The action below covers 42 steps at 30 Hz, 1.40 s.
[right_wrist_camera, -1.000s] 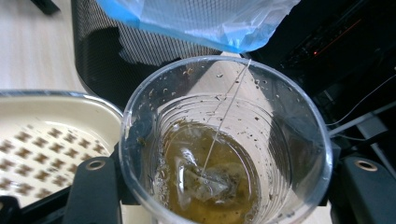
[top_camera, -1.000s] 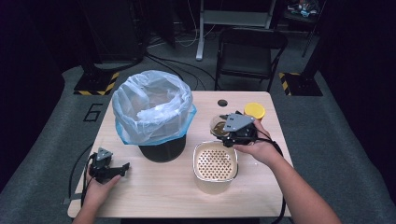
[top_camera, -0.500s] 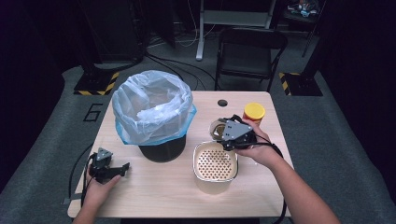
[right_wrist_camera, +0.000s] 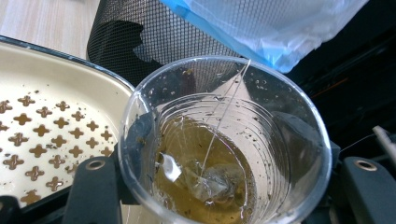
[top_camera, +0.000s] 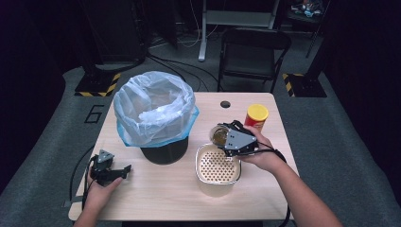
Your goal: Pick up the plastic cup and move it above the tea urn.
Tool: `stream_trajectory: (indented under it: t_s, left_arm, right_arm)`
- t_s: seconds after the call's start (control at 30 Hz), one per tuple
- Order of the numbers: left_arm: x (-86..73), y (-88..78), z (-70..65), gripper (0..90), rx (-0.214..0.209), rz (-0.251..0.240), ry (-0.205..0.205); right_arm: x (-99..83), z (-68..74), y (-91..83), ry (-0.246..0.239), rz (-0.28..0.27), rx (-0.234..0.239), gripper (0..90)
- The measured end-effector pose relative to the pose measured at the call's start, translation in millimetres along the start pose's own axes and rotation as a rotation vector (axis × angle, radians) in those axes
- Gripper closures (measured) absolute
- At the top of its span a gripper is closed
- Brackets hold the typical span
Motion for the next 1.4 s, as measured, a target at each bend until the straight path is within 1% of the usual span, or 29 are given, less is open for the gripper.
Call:
stream_trajectory:
  t_s: [0.07,0.1,0.13,0.2,0.27,0.3,0.37,0.4,0.43,0.47,0.53,0.6,0.63,0.67,0.7,0.77,0.8,0.83,0.87,0.9,0.93,0.97,1.0,1.07,1.1,1.17,1.2,1.23,1.4]
  left_arm:
    - [0.0,0.0,0.0,11.6,0.000,0.001,0.001]
    - [0.0,0.0,0.0,11.6,0.000,0.000,0.001]
    - [0.0,-0.2,0.3,11.6,0.002,0.001,0.003]
    - [0.0,0.0,-0.1,11.6,0.001,-0.001,0.000]
    - [0.0,-0.1,-0.2,11.6,0.001,-0.001,0.001]
    - [-0.2,-0.2,-0.5,11.6,-0.001,0.001,0.000]
    - [-0.5,-0.9,0.0,11.6,-0.001,0.008,0.009]
    - [-0.7,-1.2,-0.1,11.6,-0.003,0.012,0.009]
    - [-0.7,-1.2,-0.1,11.6,-0.002,0.011,0.009]
    - [-0.7,-1.2,-0.1,11.6,-0.003,0.011,0.009]
    - [-0.7,-1.1,-0.1,11.6,-0.003,0.011,0.009]
    - [-0.5,-0.5,-0.5,11.6,0.000,0.003,0.006]
    - [-0.5,-0.3,-1.5,11.6,-0.005,0.000,-0.002]
    - [-0.6,-0.4,-1.6,11.6,-0.006,0.001,0.000]
    - [-0.6,-0.4,-1.6,11.6,-0.006,0.001,0.000]
    - [-0.7,-0.4,-1.7,11.6,-0.006,0.001,0.000]
    - [-0.7,-0.4,-1.8,11.6,-0.006,0.001,-0.001]
    - [-0.7,-0.4,-1.7,11.6,-0.006,0.000,0.000]
    - [-0.7,-0.4,-1.7,11.6,-0.006,0.001,0.001]
    - [-0.7,-0.4,-1.9,11.6,-0.006,0.000,0.000]
    - [-0.6,-0.4,-1.8,11.6,-0.006,-0.001,0.002]
    - [-0.6,-0.5,-2.0,11.6,-0.006,-0.001,0.002]
    - [-0.6,-0.5,-1.9,11.6,-0.006,-0.002,0.002]
    - [-0.6,-0.5,-1.9,11.6,-0.006,-0.002,0.003]
    - [-0.6,-0.5,-1.9,11.6,-0.006,-0.002,0.003]
    - [-0.6,-0.5,-2.0,11.6,-0.006,-0.002,0.003]
    - [-0.6,-0.5,-1.9,11.6,-0.006,-0.002,0.004]
    - [-0.6,-0.5,-2.0,11.6,-0.006,-0.002,0.003]
    - [-0.6,-0.5,-2.1,11.6,-0.006,-0.002,0.003]
  right_arm:
    - [2.1,2.0,-0.8,-0.065,0.004,-0.034,34.5]
    - [2.9,4.1,-1.8,-0.085,0.011,-0.047,34.5]
    - [3.7,5.5,-2.3,-0.120,0.020,-0.064,34.5]
    - [3.8,8.1,-2.3,-0.206,0.052,-0.099,34.6]
    - [3.2,10.8,-1.7,-0.269,0.073,-0.114,34.6]
    - [2.3,12.0,-0.9,-0.332,0.092,-0.126,34.6]
    - [1.6,14.6,0.0,-0.416,0.109,-0.145,34.7]
    - [1.5,16.3,0.3,-0.468,0.120,-0.161,34.7]
    - [2.4,17.9,0.5,-0.521,0.124,-0.185,34.7]
    - [2.9,21.1,1.0,-0.559,0.128,-0.189,34.7]
    - [5.5,24.7,1.4,-0.671,0.141,-0.218,34.7]
    - [7.6,28.3,2.2,-0.765,0.151,-0.244,34.8]
    - [9.0,28.9,2.4,-0.818,0.153,-0.270,34.8]
    - [9.1,29.4,2.5,-0.844,0.158,-0.284,34.8]
    - [10.4,29.4,1.9,-0.885,0.159,-0.308,34.9]
    - [13.4,29.3,0.3,-0.959,0.167,-0.340,34.9]
    - [15.0,29.8,0.0,-1.007,0.173,-0.339,34.9]
    - [16.7,30.8,-0.6,-1.062,0.177,-0.350,34.8]
    - [14.5,33.9,0.0,-1.125,0.199,-0.325,34.7]
    - [13.4,35.5,0.5,-1.161,0.209,-0.328,34.7]
    - [12.1,37.6,0.8,-1.185,0.210,-0.340,34.6]
    - [9.8,39.8,0.8,-1.187,0.206,-0.364,34.6]
    - [11.5,40.3,0.7,-1.245,0.202,-0.376,34.5]
    - [11.5,40.8,0.1,-1.266,0.200,-0.390,34.4]
    - [11.4,40.8,-0.6,-1.276,0.207,-0.379,34.4]
    - [14.5,40.4,-2.4,-1.271,0.189,-0.396,34.4]
    - [16.6,39.0,-3.8,-1.321,0.207,-0.372,34.4]
    - [17.0,38.3,-4.5,-1.315,0.208,-0.375,34.4]
    - [20.4,37.9,-4.7,-1.320,0.201,-0.375,34.1]
Point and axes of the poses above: each handheld gripper's, and its own axes: y roughly forward along the jaws, x roughly out of its top, z roughly to its left, the point moved 8 cm from there along y, roughly forward along the jaws, and after that the axes turned 1 degree about -x, right-handed, at the moved point
